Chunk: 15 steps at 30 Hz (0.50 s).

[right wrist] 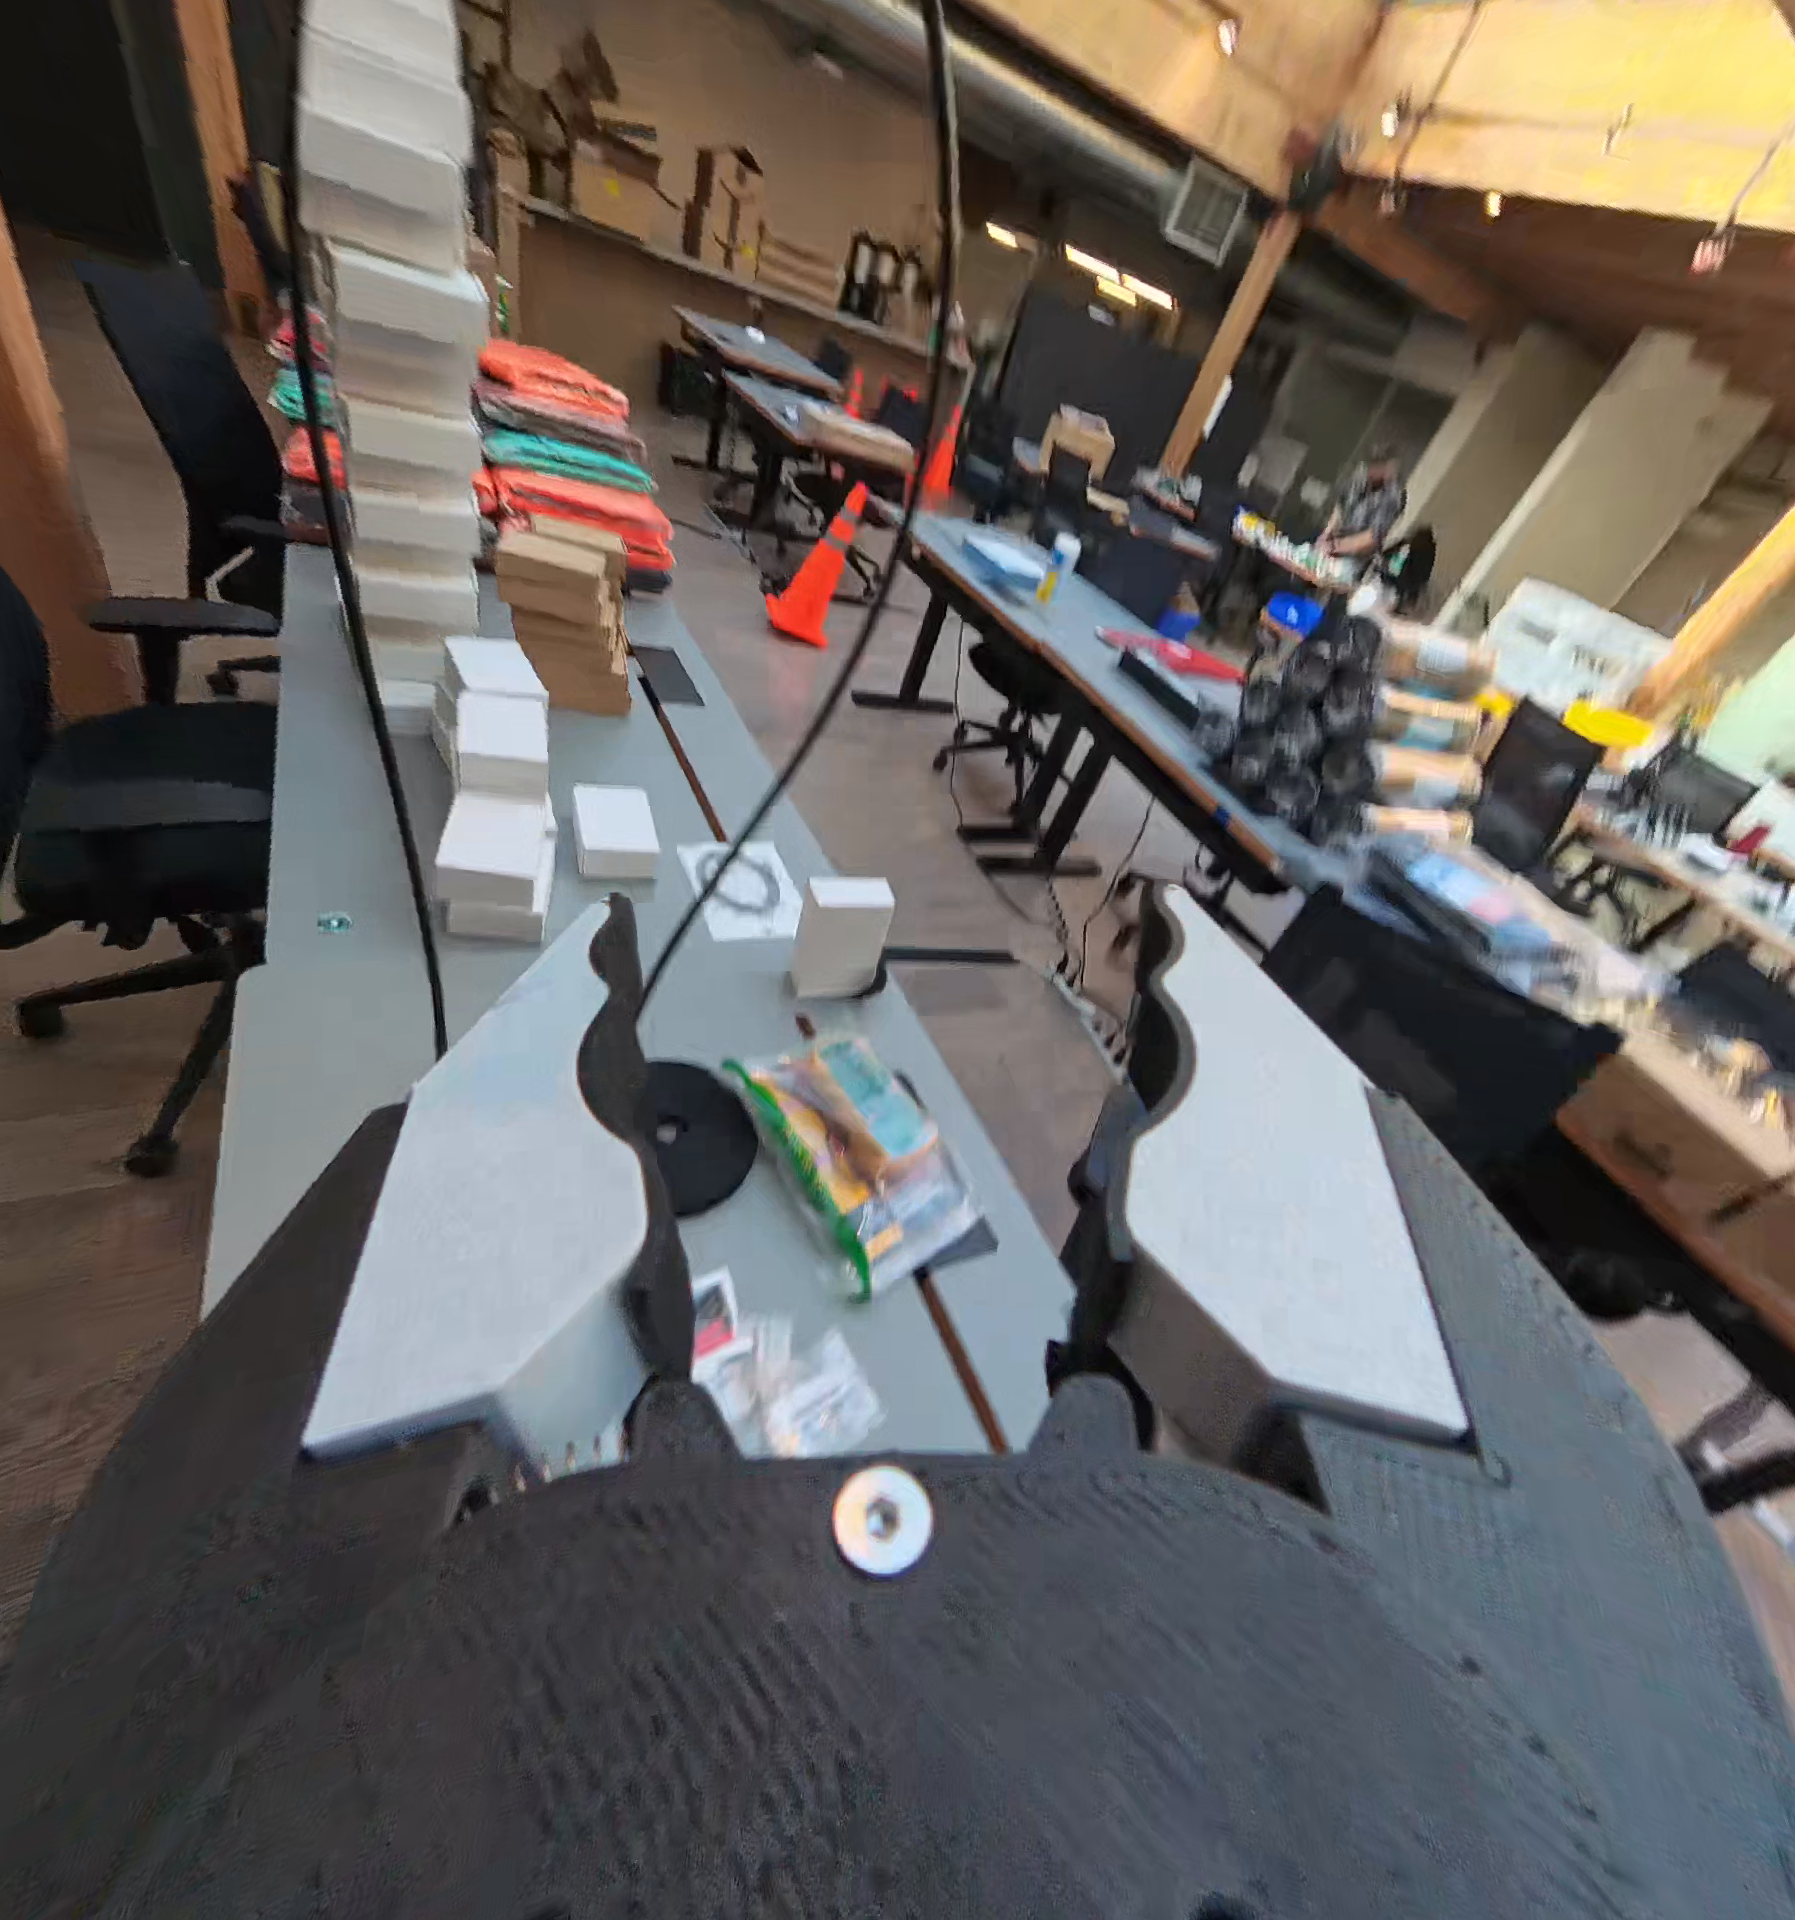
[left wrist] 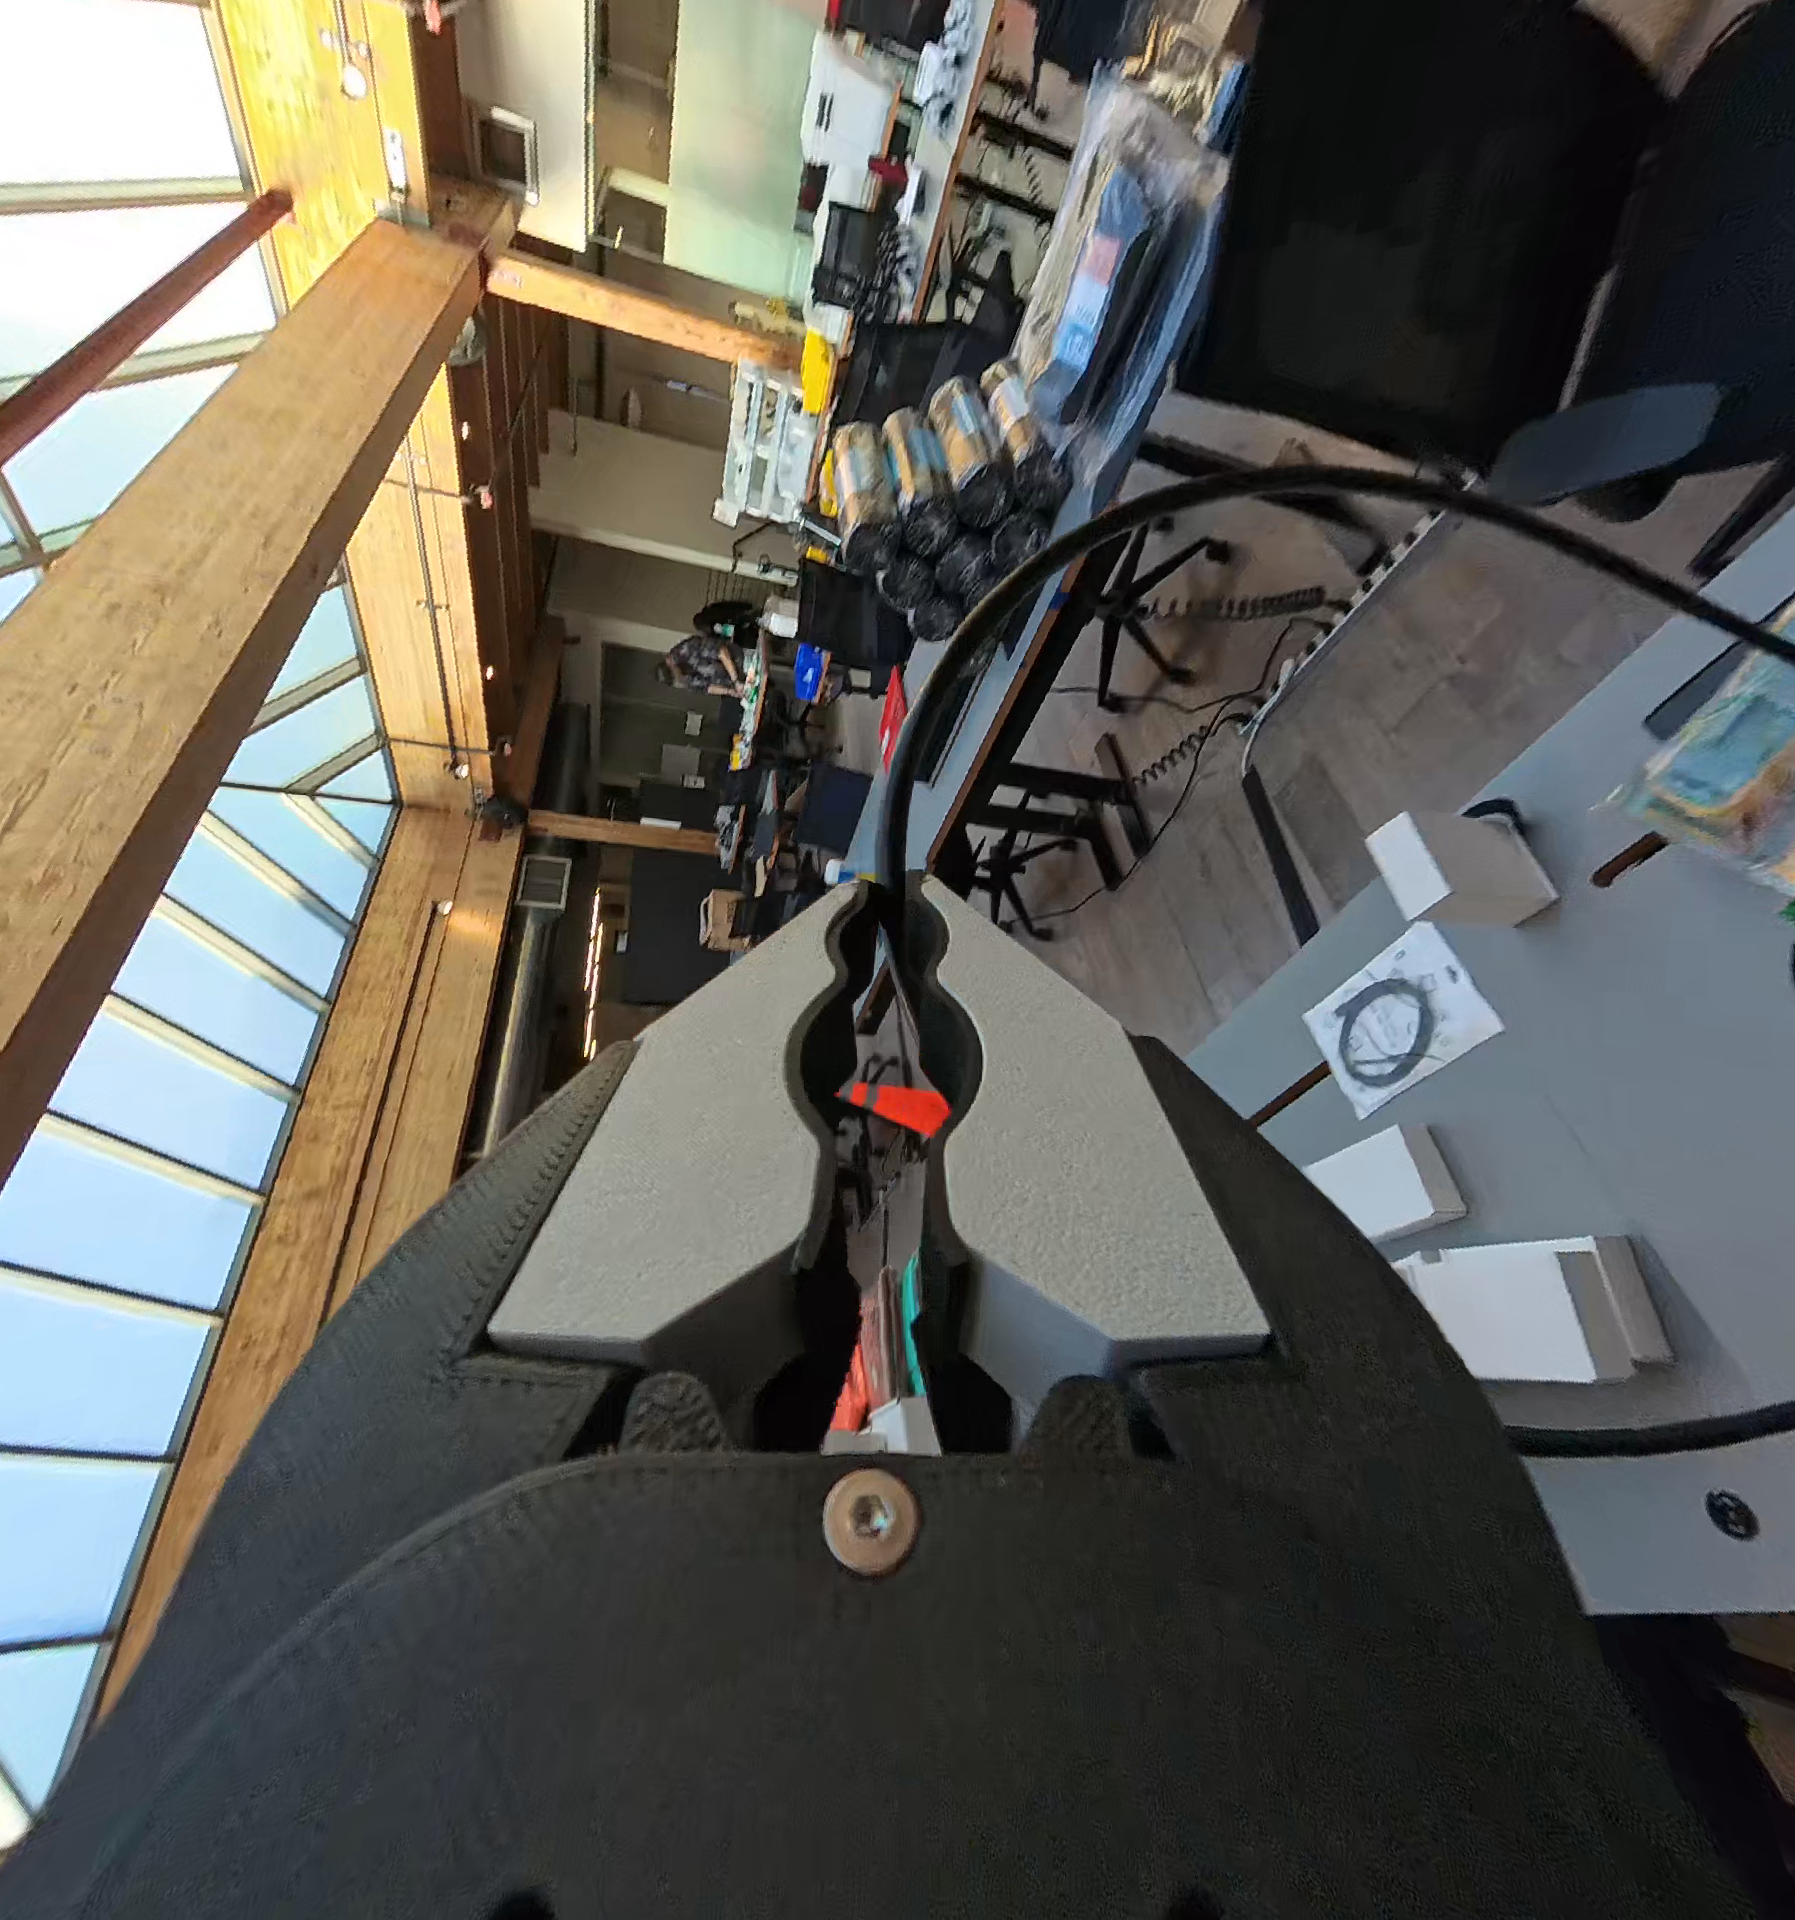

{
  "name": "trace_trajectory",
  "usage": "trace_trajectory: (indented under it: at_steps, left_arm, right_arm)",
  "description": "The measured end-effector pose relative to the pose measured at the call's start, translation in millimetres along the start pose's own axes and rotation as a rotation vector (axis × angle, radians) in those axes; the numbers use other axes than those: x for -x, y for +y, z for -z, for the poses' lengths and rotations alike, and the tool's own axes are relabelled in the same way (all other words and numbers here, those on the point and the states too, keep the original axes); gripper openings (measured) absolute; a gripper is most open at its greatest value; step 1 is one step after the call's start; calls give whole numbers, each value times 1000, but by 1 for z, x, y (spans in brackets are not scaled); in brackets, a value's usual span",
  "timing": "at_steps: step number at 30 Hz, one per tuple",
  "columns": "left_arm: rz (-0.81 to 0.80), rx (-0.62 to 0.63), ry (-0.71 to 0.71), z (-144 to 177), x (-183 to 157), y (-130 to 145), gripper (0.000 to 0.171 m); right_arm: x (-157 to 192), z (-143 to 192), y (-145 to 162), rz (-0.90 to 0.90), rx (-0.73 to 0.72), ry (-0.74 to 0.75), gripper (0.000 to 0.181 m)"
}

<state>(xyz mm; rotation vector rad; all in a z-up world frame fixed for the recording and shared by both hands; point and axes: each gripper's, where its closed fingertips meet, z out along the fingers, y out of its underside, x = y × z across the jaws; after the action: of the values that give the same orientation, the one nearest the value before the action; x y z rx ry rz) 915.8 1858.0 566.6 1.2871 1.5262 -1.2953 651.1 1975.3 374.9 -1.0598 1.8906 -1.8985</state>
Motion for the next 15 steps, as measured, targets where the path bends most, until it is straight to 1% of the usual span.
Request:
trace_trajectory:
  at_steps: [2, 3, 5, 6, 8, 9, 10, 11, 12, 13, 14, 15]
  left_arm:
    - [4, -67, 40, 15, -18, -28, 2]
    - [3, -100, 46, 23, -24, -41, 2]
    - [16, -158, 60, 37, -35, -61, 2]
    - [34, -184, 76, 44, -40, -69, 2]
    - [74, -222, 107, 56, -49, -77, 2]
    - [92, -230, 117, 61, -52, -78, 2]
    - [109, -231, 124, 65, -53, -77, 2]
    - [126, -227, 129, 69, -53, -74, 2]
    - [147, -220, 134, 72, -52, -69, 2]
    - [170, -210, 139, 74, -51, -63, 2]
    - [200, -198, 152, 75, -51, -57, 2]
    - [232, -182, 165, 74, -51, -49, 2]
  right_arm:
    - [2, -23, -65, 115, -108, 9, 93]
    - [2, -34, -93, 177, -167, 17, 88]
    - [-1, -55, -137, 265, -251, 32, 81]
    - [-4, -67, -150, 277, -253, 42, 82]
    - [-2, -92, -163, 305, -202, 8, 82]
    - [-1, -102, -165, 319, -171, -6, 80]
    - [0, -112, -165, 344, -141, -8, 73]
    - [0, -119, -164, 362, -111, -8, 64]
    - [4, -126, -162, 369, -84, -32, 35]
    - [8, -131, -161, 365, -76, -49, 22]
    - [6, -135, -163, 337, -96, -30, 8]
    - [7, -139, -164, 291, -119, -20, 27]
